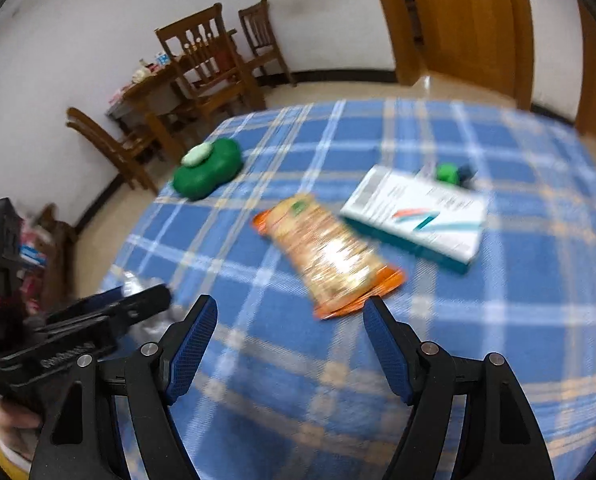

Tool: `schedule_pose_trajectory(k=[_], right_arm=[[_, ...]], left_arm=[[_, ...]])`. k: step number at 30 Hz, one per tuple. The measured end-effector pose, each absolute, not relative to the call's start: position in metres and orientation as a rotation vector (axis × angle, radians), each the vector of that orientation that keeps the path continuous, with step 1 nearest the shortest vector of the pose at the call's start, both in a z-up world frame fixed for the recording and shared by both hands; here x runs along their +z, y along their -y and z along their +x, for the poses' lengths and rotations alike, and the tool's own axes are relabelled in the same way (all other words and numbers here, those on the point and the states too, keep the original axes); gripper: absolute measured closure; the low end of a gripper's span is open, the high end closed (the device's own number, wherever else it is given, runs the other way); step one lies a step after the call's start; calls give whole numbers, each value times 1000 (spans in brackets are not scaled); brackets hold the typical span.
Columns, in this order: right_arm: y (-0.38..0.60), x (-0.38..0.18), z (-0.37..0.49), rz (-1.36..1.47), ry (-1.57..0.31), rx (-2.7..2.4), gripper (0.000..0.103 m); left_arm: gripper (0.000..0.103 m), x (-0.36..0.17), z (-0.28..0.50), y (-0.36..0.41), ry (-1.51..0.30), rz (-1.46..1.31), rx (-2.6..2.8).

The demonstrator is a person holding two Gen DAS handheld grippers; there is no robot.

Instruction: Collect trash

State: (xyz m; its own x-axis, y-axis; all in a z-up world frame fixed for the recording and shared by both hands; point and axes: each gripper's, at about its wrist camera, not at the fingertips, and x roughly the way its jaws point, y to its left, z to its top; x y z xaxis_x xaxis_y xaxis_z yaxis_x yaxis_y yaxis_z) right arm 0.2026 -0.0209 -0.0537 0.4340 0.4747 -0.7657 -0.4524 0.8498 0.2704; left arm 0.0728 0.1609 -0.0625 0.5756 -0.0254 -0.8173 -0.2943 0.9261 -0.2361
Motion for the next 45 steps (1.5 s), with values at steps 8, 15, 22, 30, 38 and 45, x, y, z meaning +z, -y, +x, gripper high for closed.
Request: schedule_pose_trajectory(k=[8, 15, 22, 30, 38, 45], right_arm=[[9, -57, 228, -152, -975, 585, 26], [-1, -78, 242, -212, -992, 570, 27], [-9, -76, 240, -198, -985, 574, 55], [12, -66, 224, -110, -988, 551, 65], [42, -37, 195, -49, -927, 515, 65], [79, -18, 174, 20, -903, 447, 65]], left_arm=[[47, -61, 75, -158, -950, -367, 150], [47, -56, 76, -154, -938, -350, 146], [47, -58, 76, -147, -944, -352, 132], [47, -54, 73, -140, -937, -345, 125], [47, -41, 72, -117, -916, -310, 91], [47, -27, 71, -91, -904, -292, 29]])
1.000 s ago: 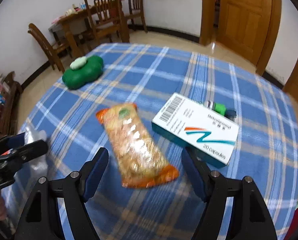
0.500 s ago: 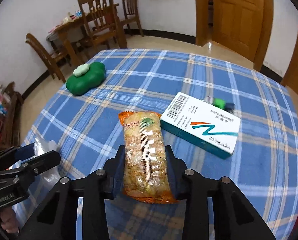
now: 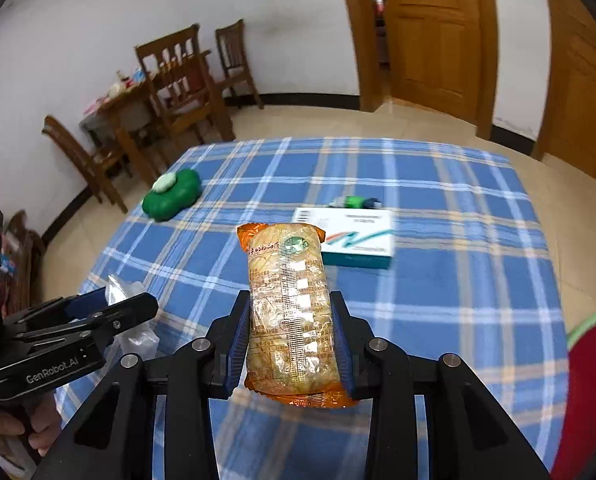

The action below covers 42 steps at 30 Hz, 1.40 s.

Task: Collect trash
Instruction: 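Close the right gripper on the orange snack packet and lift it, then carry the bag and snack packet over the red bucket and open both grippers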

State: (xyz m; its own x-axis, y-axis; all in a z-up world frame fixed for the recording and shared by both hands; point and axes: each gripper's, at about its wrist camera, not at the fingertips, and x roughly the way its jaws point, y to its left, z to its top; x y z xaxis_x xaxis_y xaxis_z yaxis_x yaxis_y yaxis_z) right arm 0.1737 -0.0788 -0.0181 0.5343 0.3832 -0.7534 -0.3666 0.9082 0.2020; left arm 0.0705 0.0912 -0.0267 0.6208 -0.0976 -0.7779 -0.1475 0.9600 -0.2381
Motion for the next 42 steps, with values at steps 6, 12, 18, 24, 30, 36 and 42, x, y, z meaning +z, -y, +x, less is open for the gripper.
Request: schedule_pose_trajectory(k=[6, 12, 18, 24, 30, 36, 42], right_arm=[[114, -14, 160, 78, -908, 379, 65], [158, -11, 140, 168, -905, 297, 65], [203, -4, 119, 232, -875, 201, 65], [246, 2, 98, 282, -840, 94, 65], [293, -3, 80, 321, -818, -39, 65], [330, -18, 72, 367, -829, -136, 64], [360, -35, 65, 430, -847, -203, 63]], left_arm=[[47, -17, 70, -66, -897, -257, -18], [47, -9, 70, -40, -894, -218, -72], [47, 1, 73, -6, -885, -166, -143], [47, 8, 78, 35, -885, -112, -236], [47, 12, 86, 83, -887, -52, -329], [47, 8, 91, 134, -897, 17, -412], [47, 1, 97, 179, -907, 78, -482]])
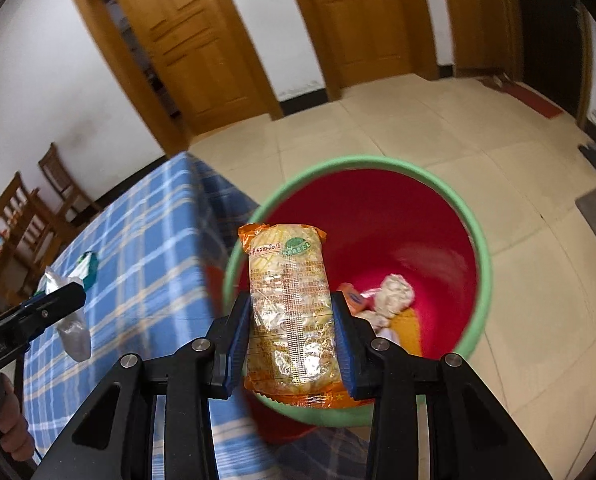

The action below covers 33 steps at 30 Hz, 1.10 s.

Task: Collect trash
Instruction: 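Carry the bag and snack packet over the red bucket and open both grippers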

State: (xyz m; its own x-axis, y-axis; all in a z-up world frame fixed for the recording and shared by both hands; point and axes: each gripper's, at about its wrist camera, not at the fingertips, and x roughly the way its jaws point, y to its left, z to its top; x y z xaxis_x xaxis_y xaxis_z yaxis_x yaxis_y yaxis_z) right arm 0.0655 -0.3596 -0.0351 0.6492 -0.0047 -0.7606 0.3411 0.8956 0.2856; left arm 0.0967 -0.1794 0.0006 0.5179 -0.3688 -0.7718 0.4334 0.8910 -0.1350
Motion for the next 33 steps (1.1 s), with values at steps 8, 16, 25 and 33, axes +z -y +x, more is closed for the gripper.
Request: schedule_pose_trajectory(k=[8, 16, 25, 33], right_arm=[[384, -43, 55, 474, -829, -247, 55], [392, -40, 45, 443, -815, -300, 54], [398, -42, 42, 452, -816, -301, 53], [397, -41, 44, 447, -818, -305, 53]], left_arm=[[47, -6, 93, 235, -893, 168, -590], [46, -21, 92, 271, -930, 229, -631], [40, -27, 97, 283, -944, 257, -640], [40, -25, 99, 270, -942, 233, -614]])
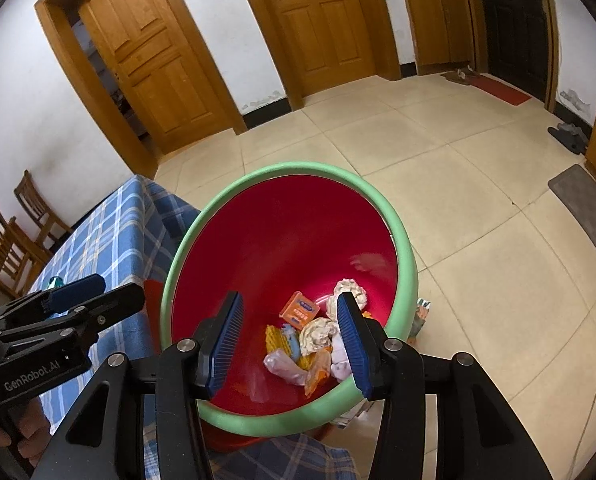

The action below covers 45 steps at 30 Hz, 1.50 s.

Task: Collect trash
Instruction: 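Carry the bag and snack packet over the red bucket and open both grippers, then move the left gripper back to the table toward the white medicine box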

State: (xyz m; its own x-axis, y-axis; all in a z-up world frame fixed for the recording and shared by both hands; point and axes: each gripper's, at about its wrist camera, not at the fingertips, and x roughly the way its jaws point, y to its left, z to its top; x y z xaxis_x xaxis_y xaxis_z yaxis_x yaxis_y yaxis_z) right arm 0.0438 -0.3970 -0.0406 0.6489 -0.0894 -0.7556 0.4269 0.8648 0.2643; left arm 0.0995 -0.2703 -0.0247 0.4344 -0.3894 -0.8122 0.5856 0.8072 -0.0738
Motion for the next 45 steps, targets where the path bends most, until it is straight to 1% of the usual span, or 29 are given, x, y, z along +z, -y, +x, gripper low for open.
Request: schedule_pose_trajectory(k=[5, 7, 13, 26, 35, 43, 45], right_arm=[[390, -36, 46, 435, -817, -298, 52], [387, -34, 47, 431, -815, -293, 48], [376, -29, 50, 420, -816, -268, 46], [356, -27, 60, 385, -837, -246, 45], [351, -26, 65, 375, -849, -252, 45], [346, -31, 69, 371, -871, -248, 45], [345, -32, 70, 369, -874, -247, 45]], left_arm=[[40, -19, 104, 251, -929, 210, -575], [40, -17, 108, 240, -924, 197, -557], [40, -14, 123, 200, -922, 151, -463], [40, -2, 177, 101, -886, 94, -227], [40, -22, 222, 44, -942, 69, -79], [40, -45, 243, 13, -1014, 35, 16], [36, -48, 246, 6, -1017, 17, 30]])
